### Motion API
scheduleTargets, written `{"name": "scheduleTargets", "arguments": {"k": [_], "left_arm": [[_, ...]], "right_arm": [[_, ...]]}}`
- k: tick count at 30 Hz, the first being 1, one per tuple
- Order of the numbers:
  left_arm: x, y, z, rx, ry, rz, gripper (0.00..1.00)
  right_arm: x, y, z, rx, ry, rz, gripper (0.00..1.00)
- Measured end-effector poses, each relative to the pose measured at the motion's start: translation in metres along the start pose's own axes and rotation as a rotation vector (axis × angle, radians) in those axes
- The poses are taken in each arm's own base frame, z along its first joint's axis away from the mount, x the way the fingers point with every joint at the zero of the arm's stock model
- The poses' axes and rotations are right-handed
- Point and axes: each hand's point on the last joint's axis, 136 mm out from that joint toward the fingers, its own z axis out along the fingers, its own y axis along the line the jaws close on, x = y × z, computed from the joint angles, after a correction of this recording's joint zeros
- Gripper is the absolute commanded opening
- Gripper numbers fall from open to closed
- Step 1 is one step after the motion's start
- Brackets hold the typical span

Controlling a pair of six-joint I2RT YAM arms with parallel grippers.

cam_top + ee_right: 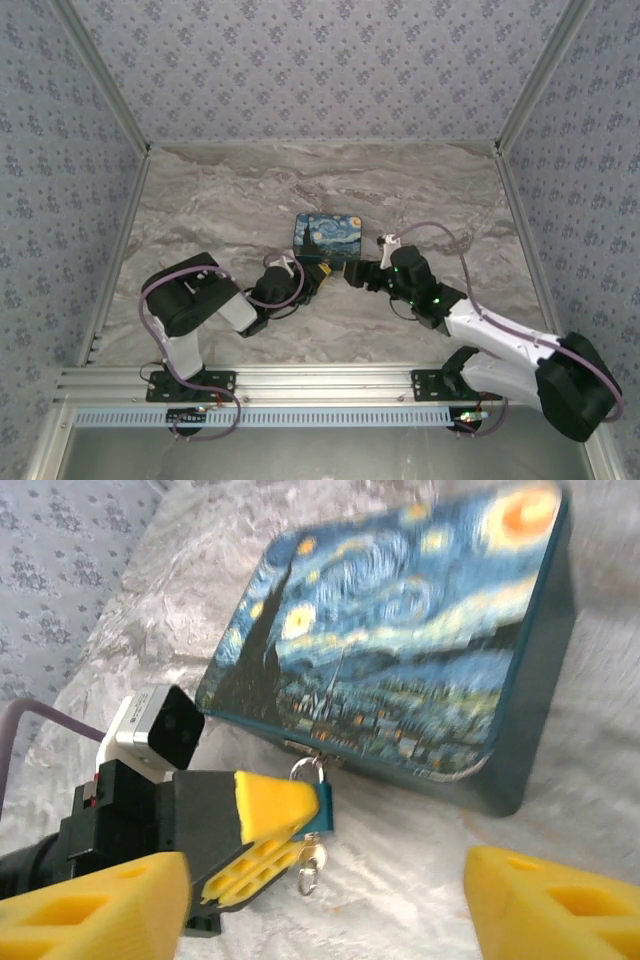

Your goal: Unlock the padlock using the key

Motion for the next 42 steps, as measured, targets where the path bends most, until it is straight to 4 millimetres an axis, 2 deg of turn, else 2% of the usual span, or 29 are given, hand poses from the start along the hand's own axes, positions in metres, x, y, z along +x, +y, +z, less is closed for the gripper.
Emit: {"name": "scheduleTargets", "arguments": {"k": [1, 5, 11, 13, 19, 25, 33, 42], "left_arm": [[0.000, 0.000, -0.001, -0.005, 0.000, 0.000, 0.00], [0.000, -0.002, -0.004, -0.023, 0.001, -0.001, 0.00], [0.001, -0.002, -0.009, -0.059, 0.004, -0.003, 0.00], [0.001, -0.002, -0.010, -0.070, 0.007, -0.003, 0.00], [0.003, -0.005, -0.010, -0.099, 0.019, -0.005, 0.00], [0.003, -0.012, -0.013, -0.115, 0.023, 0.001, 0.00], [0.001, -0.010, -0.018, -0.157, 0.019, 0.003, 0.00], [0.001, -0.014, -0.022, -0.193, 0.019, 0.011, 0.00]], "right_arm": [[-0.007, 0.001, -0.006, -0.006, -0.027, -0.015, 1.00], [-0.026, -0.001, -0.028, -0.026, -0.139, -0.025, 1.00], [-0.040, -0.035, -0.057, 0.003, -0.304, 0.108, 1.00], [-0.042, -0.040, -0.063, 0.007, -0.335, 0.113, 1.00], [-0.043, -0.031, -0.073, 0.026, -0.338, -0.059, 1.00], [-0.033, -0.021, -0.070, 0.063, -0.297, -0.270, 1.00], [-0.024, -0.007, -0.066, 0.057, -0.278, -0.520, 1.00], [-0.005, 0.027, -0.063, 0.003, -0.295, -0.865, 1.00]]}}
